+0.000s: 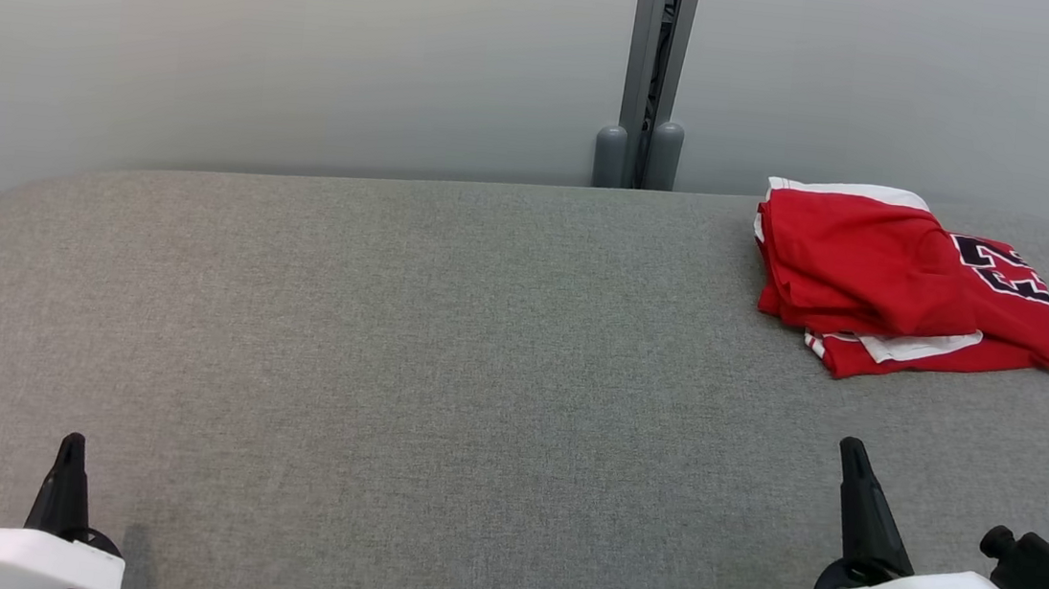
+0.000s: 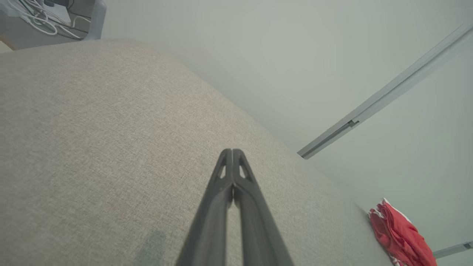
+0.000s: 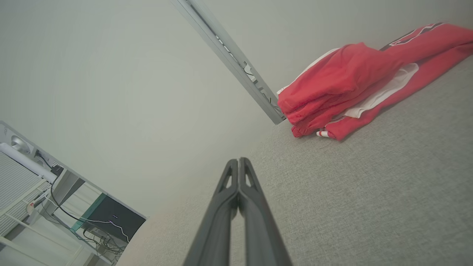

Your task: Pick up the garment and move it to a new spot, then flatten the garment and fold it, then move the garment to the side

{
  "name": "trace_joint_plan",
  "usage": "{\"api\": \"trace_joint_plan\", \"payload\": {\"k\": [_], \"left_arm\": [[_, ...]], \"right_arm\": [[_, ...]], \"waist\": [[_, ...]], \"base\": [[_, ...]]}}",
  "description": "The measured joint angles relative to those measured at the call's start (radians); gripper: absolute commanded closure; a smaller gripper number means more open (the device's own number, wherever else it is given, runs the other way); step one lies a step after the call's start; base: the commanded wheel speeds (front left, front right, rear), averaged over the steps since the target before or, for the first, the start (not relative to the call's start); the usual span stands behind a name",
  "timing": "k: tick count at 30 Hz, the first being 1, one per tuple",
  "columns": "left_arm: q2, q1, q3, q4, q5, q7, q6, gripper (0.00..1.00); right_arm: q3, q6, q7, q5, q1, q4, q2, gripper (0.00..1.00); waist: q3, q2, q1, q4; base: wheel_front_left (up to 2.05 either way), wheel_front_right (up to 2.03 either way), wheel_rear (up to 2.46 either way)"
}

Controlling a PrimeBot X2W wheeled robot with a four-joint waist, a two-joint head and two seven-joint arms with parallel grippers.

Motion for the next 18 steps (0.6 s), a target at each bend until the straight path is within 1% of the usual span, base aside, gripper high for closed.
{"api": "trace_joint_plan", "payload": {"k": [18], "left_arm": [[0.009, -0.043, 0.088, 0.017, -0.218, 0.117, -0.007, 1.0]], "right_arm": [[0.062, 0.0, 0.0, 0.239, -0.061, 0.031, 0.004, 1.0]], "waist": [[0.003, 0.0, 0.0, 0.002]], "base": [[0.0, 0.0, 0.0]]}}
